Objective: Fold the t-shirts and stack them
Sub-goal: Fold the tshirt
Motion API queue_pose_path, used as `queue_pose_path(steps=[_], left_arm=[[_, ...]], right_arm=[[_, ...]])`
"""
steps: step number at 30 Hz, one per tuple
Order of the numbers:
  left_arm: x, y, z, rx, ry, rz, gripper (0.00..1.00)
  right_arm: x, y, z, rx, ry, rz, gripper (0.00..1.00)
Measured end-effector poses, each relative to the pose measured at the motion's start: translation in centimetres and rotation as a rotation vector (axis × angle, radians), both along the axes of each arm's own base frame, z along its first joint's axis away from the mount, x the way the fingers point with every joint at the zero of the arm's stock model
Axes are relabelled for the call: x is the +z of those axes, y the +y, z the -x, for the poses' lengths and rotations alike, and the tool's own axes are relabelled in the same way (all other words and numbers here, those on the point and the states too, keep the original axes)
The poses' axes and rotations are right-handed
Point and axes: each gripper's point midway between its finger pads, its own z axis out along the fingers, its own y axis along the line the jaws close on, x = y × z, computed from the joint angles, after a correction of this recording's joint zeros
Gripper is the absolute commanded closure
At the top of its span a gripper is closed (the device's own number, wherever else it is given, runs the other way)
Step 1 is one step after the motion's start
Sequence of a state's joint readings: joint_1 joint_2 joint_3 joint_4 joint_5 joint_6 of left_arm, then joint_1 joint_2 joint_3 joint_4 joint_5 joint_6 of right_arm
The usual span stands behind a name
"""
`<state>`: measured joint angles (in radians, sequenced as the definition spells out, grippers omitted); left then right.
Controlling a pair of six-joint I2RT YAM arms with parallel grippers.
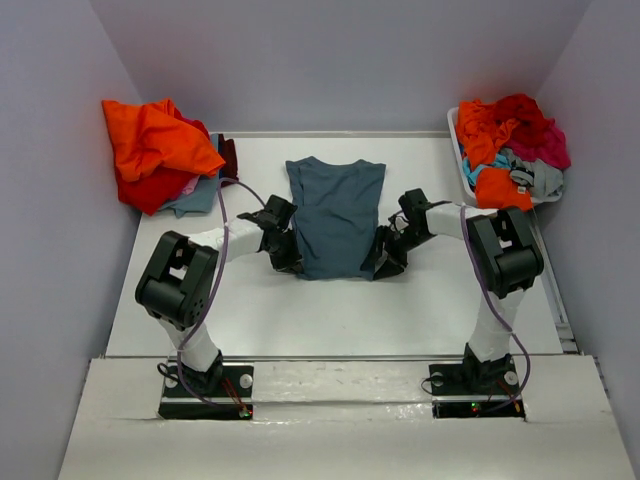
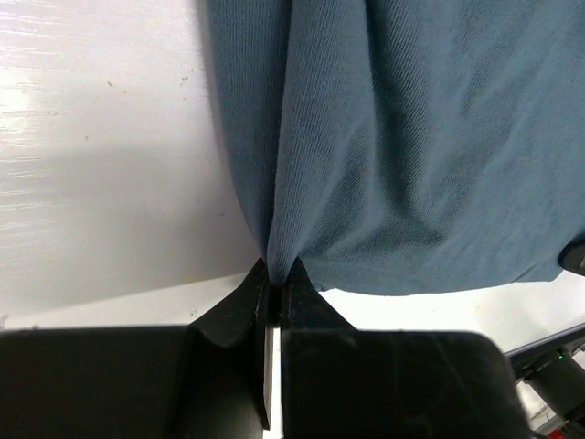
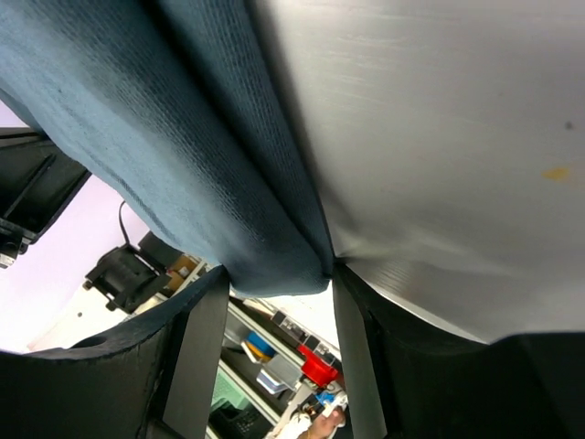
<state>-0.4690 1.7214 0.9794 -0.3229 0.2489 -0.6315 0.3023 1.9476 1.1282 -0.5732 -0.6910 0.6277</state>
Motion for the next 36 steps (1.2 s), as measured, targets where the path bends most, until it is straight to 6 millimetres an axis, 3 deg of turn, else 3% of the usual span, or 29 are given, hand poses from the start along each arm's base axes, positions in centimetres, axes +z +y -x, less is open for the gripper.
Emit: queue_pose_path(steps=[5, 24, 36], left_arm=[[0.0, 0.0, 0.0, -0.005, 0.007, -0.005, 0.94], [-0.1, 0.2, 0.0, -0.01, 0.006, -0.018, 0.94], [-0.1, 0.2, 0.0, -0.014, 0.004, -0.02, 0.94]], right_arm=[[-0.2, -0.1, 0.2, -0.011, 0.005, 0.003, 0.54], [-0.3, -1.8, 0.9, -0.037, -0.073, 0.115, 0.51], [-0.3, -1.1, 0.6, -0.035, -0.034, 0.078, 0.51]])
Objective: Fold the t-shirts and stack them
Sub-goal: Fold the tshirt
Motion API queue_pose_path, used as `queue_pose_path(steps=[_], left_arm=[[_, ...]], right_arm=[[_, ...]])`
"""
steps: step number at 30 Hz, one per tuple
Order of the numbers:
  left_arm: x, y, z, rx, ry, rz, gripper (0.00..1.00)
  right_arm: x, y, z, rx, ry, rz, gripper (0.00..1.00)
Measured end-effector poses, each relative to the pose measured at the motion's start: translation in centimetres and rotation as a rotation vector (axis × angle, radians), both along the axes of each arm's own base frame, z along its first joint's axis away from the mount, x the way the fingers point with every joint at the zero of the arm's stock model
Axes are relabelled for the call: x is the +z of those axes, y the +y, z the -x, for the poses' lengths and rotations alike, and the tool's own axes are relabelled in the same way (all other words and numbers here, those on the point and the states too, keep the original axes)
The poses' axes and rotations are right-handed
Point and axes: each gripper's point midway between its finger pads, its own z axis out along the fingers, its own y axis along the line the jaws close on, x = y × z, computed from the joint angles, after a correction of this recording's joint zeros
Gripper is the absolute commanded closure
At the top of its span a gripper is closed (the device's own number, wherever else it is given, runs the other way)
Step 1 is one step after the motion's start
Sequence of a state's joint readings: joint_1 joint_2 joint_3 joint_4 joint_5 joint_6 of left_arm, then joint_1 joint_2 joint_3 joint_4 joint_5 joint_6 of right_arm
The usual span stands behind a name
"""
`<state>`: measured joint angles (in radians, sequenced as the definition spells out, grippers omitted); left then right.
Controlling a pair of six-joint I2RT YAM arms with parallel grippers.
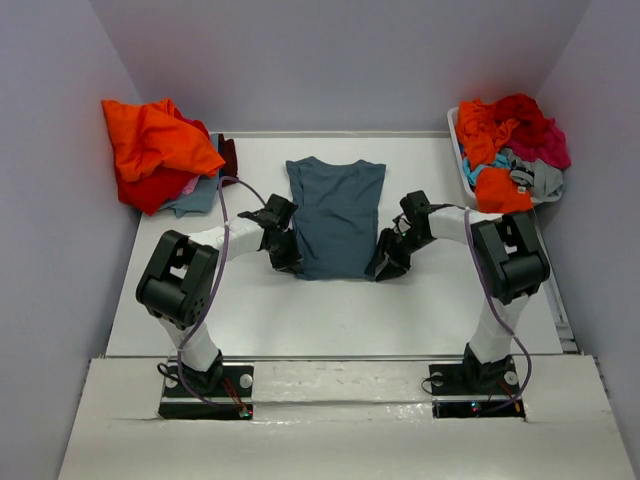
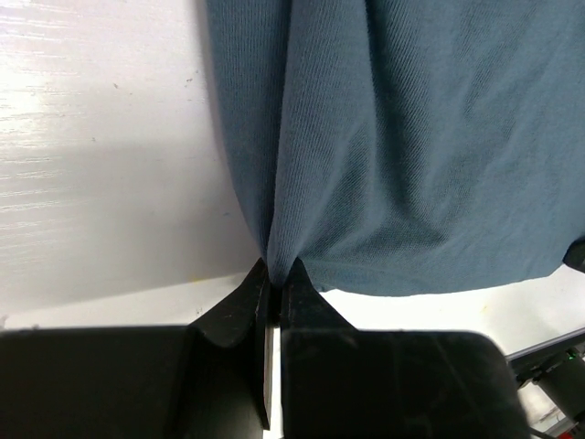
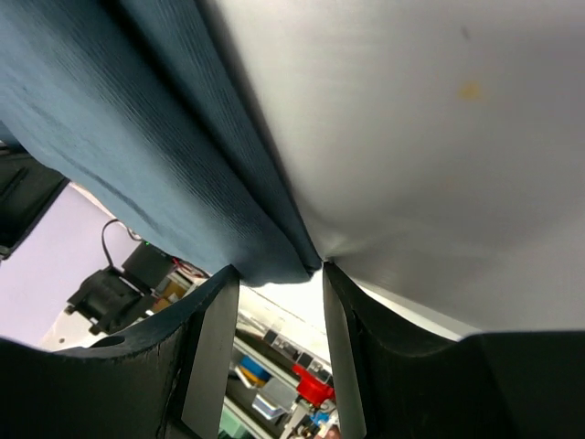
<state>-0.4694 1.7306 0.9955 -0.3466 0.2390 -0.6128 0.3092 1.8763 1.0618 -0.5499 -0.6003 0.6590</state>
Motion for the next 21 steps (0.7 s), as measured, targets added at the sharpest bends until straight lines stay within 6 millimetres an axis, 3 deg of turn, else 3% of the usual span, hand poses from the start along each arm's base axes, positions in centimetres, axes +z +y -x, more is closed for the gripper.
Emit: queue_pose_path(steps=[11, 21], left_arm=[[0.0, 0.03, 0.02, -0.006, -0.001, -0.002, 0.94], [0.03, 0.2, 0.0, -0.01, -0.003, -0.012, 0.94]], right_arm=[[-0.04, 0.77, -0.73, 0.008, 0.032, -0.031, 0.52], [-0.23, 0.86, -0.6, 0.01, 0.042, -0.038, 0.62]])
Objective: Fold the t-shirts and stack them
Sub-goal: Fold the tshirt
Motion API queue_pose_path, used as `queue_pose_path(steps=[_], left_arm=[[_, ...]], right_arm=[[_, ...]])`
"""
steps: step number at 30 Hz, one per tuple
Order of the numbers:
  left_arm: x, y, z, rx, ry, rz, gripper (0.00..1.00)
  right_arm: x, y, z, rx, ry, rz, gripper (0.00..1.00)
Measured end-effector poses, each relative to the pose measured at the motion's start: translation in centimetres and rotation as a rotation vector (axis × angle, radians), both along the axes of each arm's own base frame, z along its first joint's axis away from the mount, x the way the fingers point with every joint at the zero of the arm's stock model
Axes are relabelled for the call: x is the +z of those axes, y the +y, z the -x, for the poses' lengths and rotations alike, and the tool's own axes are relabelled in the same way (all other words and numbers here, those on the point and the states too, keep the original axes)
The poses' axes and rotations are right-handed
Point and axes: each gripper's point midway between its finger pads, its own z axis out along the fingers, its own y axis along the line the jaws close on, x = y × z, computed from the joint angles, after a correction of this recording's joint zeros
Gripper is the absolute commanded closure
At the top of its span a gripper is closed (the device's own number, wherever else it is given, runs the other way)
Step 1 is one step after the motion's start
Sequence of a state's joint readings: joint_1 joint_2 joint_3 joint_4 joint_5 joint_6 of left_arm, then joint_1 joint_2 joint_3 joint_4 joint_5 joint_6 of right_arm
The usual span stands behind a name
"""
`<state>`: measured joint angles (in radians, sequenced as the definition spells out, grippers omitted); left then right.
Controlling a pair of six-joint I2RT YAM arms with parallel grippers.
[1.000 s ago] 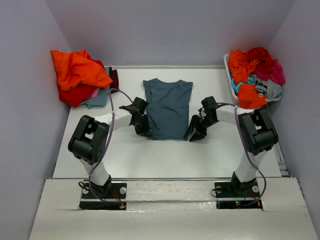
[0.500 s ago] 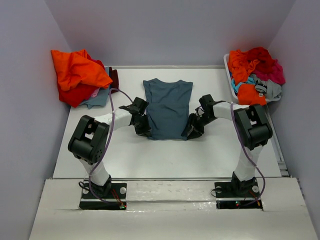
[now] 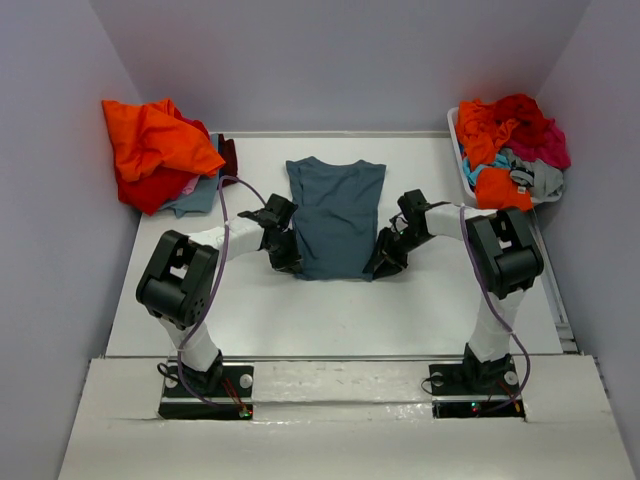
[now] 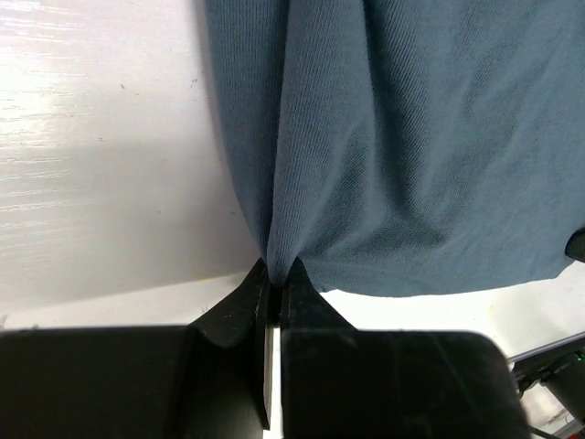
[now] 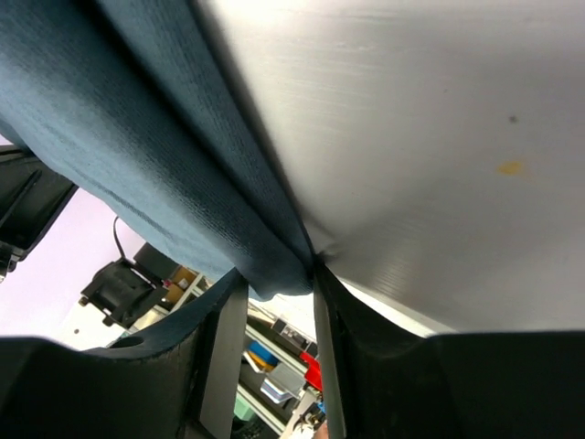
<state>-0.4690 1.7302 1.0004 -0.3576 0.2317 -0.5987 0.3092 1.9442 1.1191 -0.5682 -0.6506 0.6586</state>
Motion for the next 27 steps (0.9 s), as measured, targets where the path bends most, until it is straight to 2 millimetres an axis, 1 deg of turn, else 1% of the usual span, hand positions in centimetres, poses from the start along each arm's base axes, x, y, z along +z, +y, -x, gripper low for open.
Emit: queue_pose_path(steps=[1, 4, 6, 8, 10, 11, 17, 22, 27], left_arm=[[0.0, 0.0, 0.0, 0.0, 0.0, 0.0, 0.94], [0.0, 0.0, 0.0, 0.0, 0.0, -0.002, 0.94], [0.0, 0.0, 0.0, 0.0, 0.0, -0.001, 0.94], [0.0, 0.0, 0.0, -0.002, 0.0, -0.002, 0.94], [0.0, 0.0, 0.0, -0.003, -0.001, -0.002, 0.94], [0.0, 0.0, 0.0, -0.004, -0.001, -0.002, 0.94], [0.0, 0.2, -0.1, -0.003, -0.006, -0.013, 0.94], [0.1, 0.9, -0.3, 0.011, -0.024, -0.046, 0.94], [0.9, 1.1, -0.3, 0.014, -0.05, -0.062, 0.94]], right_arm=[[0.0, 0.0, 0.0, 0.0, 0.0, 0.002, 0.65], [-0.2, -0.1, 0.0, 0.003, -0.001, 0.007, 0.69], [-0.3, -0.1, -0.1, 0.005, -0.006, 0.007, 0.75], [-0.4, -0.2, -0.2, 0.006, -0.012, 0.014, 0.84], [-0.5, -0.3, -0.2, 0.007, -0.017, 0.019, 0.88], [-0.6, -0.3, -0.3, 0.007, -0.021, 0.026, 0.93], [-0.6, -0.5, -0.4, 0.005, -0.027, 0.038, 0.93], [-0.4, -0.8, -0.6, 0.019, -0.068, 0.076, 0.93], [0.2, -1.4, -0.8, 0.036, -0.118, 0.119, 0.93]])
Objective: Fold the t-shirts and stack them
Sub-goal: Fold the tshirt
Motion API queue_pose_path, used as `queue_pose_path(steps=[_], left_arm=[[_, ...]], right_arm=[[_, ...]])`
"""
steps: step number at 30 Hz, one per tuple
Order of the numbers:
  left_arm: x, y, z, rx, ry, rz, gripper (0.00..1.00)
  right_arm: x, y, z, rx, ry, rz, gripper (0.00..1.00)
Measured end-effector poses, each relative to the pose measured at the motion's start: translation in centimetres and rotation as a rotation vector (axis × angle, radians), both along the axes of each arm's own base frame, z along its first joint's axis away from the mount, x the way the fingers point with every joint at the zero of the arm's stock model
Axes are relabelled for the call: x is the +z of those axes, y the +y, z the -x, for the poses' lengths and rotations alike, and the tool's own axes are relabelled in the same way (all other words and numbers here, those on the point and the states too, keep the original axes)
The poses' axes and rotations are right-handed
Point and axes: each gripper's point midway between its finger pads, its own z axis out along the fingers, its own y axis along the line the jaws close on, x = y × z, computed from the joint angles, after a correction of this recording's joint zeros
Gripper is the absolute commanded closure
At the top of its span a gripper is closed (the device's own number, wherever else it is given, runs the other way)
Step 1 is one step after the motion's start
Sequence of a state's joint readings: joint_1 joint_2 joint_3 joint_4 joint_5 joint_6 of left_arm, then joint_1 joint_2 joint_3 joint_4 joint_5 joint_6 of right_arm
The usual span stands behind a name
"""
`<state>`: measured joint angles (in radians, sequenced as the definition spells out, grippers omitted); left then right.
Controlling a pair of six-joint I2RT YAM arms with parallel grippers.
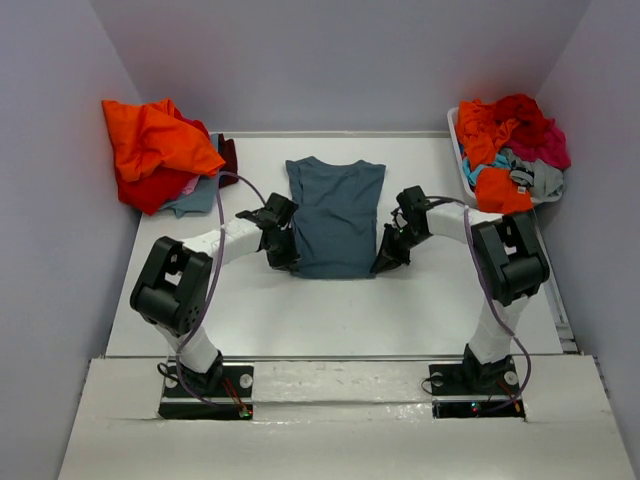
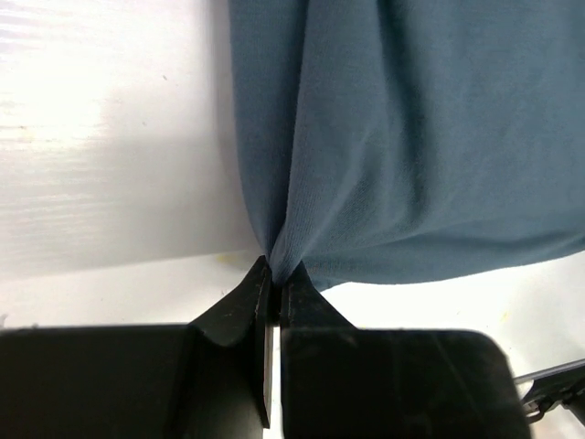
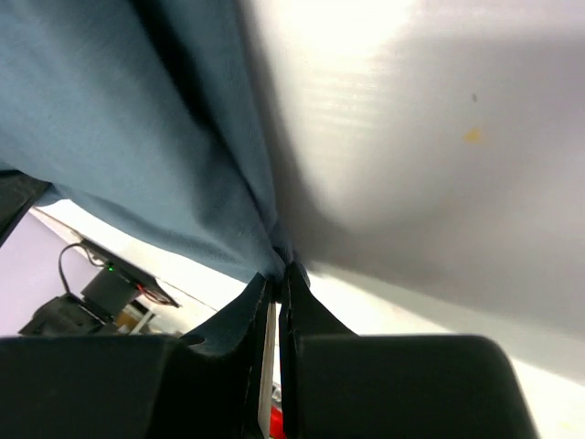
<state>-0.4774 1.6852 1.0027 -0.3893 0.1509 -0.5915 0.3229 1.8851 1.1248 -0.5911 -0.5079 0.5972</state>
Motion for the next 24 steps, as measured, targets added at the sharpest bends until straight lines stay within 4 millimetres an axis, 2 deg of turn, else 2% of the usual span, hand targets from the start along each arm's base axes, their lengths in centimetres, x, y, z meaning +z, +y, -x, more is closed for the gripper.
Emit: queue_pose_path(steps=[3, 9, 18, 24], left_arm=[[0.8, -0.3, 0.2, -0.013, -0.026, -0.009, 0.94], [2.5, -2.0, 2.3, -0.096, -0.072, -0.038, 0.94], [3.4, -2.5, 5.7, -0.144, -0.071, -0.093, 0.94], [5.9, -2.4, 7.0, -0.126, -0.111, -0.075, 0.94]], right_arm=[[0.7, -0.3, 0.0, 0.01, -0.026, 0.015, 0.93], [3.3, -1.0, 0.5, 0.043, -0.097, 0.03, 0.93], [5.4, -0.5, 3.3, 0.129, -0.109, 0.038, 0.93], [8.3, -0.6, 4.9, 0.152, -0.167, 0.022, 0.93]])
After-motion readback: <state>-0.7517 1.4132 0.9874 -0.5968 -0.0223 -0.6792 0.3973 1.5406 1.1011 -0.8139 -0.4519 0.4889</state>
